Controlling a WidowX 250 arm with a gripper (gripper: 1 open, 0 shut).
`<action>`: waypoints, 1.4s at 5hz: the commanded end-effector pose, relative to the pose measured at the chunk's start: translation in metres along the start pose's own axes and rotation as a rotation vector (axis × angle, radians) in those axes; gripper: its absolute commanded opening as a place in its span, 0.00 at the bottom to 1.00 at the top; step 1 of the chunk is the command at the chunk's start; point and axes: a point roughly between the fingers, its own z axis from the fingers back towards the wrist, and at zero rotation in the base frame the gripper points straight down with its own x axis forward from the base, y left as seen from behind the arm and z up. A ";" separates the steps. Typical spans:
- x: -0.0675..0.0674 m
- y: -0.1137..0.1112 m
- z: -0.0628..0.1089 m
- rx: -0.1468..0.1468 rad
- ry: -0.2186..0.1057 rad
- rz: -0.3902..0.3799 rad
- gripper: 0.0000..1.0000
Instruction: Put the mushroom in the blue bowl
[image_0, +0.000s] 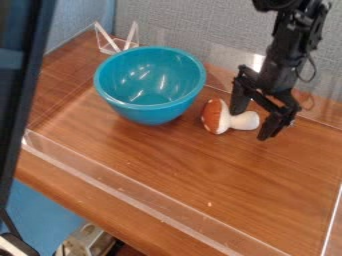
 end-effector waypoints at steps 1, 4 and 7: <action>0.009 0.008 0.007 0.021 -0.052 -0.034 1.00; 0.009 0.018 -0.012 0.003 -0.030 -0.029 1.00; 0.015 0.016 -0.015 0.002 -0.018 -0.104 1.00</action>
